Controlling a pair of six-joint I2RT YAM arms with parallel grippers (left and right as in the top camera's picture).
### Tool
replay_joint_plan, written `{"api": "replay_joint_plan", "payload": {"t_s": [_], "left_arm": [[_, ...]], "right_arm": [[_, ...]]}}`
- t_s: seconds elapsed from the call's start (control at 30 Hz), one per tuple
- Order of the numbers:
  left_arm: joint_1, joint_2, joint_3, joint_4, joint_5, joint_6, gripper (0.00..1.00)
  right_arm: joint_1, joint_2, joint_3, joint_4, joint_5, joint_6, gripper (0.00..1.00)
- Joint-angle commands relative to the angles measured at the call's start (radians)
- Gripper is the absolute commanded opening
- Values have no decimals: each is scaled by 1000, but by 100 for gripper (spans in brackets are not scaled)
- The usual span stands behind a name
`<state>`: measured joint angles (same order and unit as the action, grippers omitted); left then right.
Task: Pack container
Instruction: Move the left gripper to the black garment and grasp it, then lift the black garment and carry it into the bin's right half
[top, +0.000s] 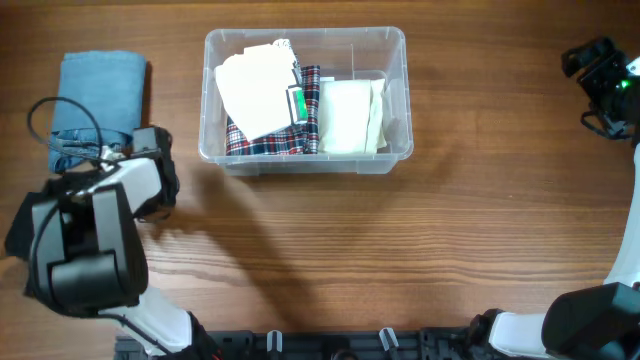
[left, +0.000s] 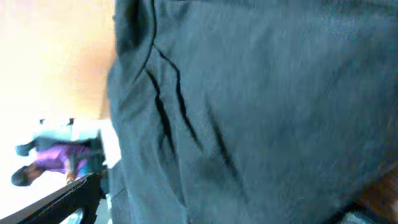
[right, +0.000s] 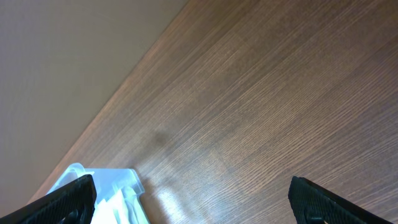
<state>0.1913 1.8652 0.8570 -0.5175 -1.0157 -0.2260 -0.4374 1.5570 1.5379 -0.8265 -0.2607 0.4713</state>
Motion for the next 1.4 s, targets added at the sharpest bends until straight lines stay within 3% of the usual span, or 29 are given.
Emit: {"api": "replay_joint_plan", "payload": {"t_s": [0.0, 0.1, 0.13, 0.2, 0.27, 0.4, 0.5, 0.53, 0.7, 0.77, 0.93, 1.37], "left_arm": [[79, 175, -68, 11, 222, 9, 100], [95, 206, -68, 48, 235, 6, 98], [95, 206, -68, 64, 247, 3, 86], [94, 206, -68, 73, 267, 2, 71], [94, 206, -68, 75, 275, -2, 43], [94, 206, -68, 82, 312, -47, 41], [94, 205, -68, 92, 412, -47, 27], [93, 205, -64, 89, 451, -48, 17], [78, 201, -38, 82, 526, -47, 15], [70, 198, -5, 52, 526, -43, 6], [52, 196, 182, -182, 560, -44, 4], [48, 191, 798, -779, 932, -42, 4]], "right_arm": [[1, 12, -2, 2, 6, 7, 100], [1, 12, -2, 2, 6, 7, 100], [1, 12, -2, 2, 6, 7, 100], [1, 12, -2, 2, 6, 7, 100], [1, 12, -2, 2, 6, 7, 100], [1, 12, -2, 2, 6, 7, 100], [1, 12, -2, 2, 6, 7, 100], [1, 12, -2, 2, 6, 7, 100], [1, 12, -2, 2, 6, 7, 100], [1, 12, -2, 2, 6, 7, 100], [1, 12, -2, 2, 6, 7, 100], [1, 12, -2, 2, 6, 7, 100]]}}
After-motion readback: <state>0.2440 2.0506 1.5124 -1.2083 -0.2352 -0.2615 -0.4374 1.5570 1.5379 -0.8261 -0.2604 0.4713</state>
